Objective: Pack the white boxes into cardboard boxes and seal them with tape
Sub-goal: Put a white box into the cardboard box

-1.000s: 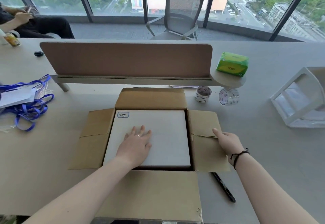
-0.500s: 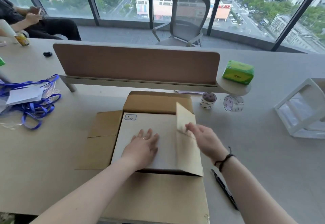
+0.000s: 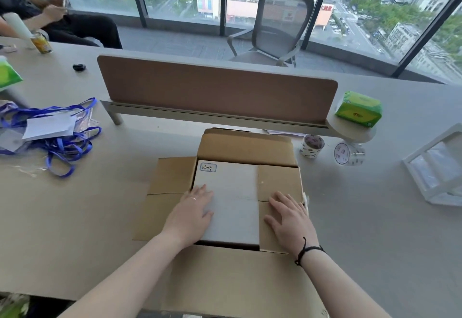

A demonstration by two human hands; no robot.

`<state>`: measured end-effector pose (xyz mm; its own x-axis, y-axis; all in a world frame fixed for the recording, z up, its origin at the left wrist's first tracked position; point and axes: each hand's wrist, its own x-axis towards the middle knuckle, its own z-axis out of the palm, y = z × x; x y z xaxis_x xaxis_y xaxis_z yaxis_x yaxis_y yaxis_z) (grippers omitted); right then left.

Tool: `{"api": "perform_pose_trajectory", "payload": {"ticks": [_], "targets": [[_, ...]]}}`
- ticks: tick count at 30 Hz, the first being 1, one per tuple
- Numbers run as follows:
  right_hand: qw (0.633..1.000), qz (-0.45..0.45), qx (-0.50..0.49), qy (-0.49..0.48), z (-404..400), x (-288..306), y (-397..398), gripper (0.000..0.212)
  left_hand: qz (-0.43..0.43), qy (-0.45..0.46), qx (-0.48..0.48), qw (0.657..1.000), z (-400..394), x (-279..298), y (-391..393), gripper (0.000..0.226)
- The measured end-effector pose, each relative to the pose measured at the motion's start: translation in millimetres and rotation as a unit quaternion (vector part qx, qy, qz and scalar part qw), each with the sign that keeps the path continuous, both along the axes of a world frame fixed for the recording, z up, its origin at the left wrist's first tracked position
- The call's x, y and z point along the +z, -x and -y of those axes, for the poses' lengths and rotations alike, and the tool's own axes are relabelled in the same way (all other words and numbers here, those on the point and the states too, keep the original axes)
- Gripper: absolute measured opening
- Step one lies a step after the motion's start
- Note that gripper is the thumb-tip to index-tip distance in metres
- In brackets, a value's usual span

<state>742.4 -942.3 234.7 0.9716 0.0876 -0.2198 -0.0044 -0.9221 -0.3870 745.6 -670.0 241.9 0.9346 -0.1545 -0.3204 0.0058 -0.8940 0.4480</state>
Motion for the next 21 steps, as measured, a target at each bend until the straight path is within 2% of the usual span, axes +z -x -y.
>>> {"api": "perform_pose_trajectory", "payload": {"ticks": [2,4,6,8,9,11,13,19,21], "targets": [[1.0,0.003,-0.008,0.012,-3,3,-1,0.051,0.036,-0.005,0.075,0.997,-22,-6,3,0.057],[1.0,-0.001,-0.015,0.019,-6,7,-1,0.049,0.043,0.039,0.186,0.981,-45,-8,5,0.06],[0.999,-0.007,-0.022,0.029,-9,11,-3,0.049,-0.009,0.123,0.3,0.946,-69,-15,4,0.067],[0.999,-0.013,-0.028,0.043,-15,16,-4,0.046,-0.061,0.207,0.363,0.906,-87,-22,2,0.073],[0.998,-0.016,-0.032,0.049,-18,18,-5,0.043,-0.078,0.246,0.386,0.886,-94,-24,1,0.066],[0.998,-0.016,-0.035,0.054,-24,21,-5,0.033,-0.105,0.317,0.412,0.848,-101,-21,1,0.033],[0.998,-0.015,-0.035,0.058,-27,22,-4,0.026,-0.096,0.358,0.429,0.824,-108,-15,-1,0.019],[0.997,-0.022,-0.042,0.054,-29,23,-1,0.027,-0.025,0.483,0.429,0.763,-112,39,-2,0.025],[0.998,-0.021,-0.038,0.053,-30,22,0,0.026,-0.018,0.515,0.39,0.763,-101,58,-2,0.028]]}}
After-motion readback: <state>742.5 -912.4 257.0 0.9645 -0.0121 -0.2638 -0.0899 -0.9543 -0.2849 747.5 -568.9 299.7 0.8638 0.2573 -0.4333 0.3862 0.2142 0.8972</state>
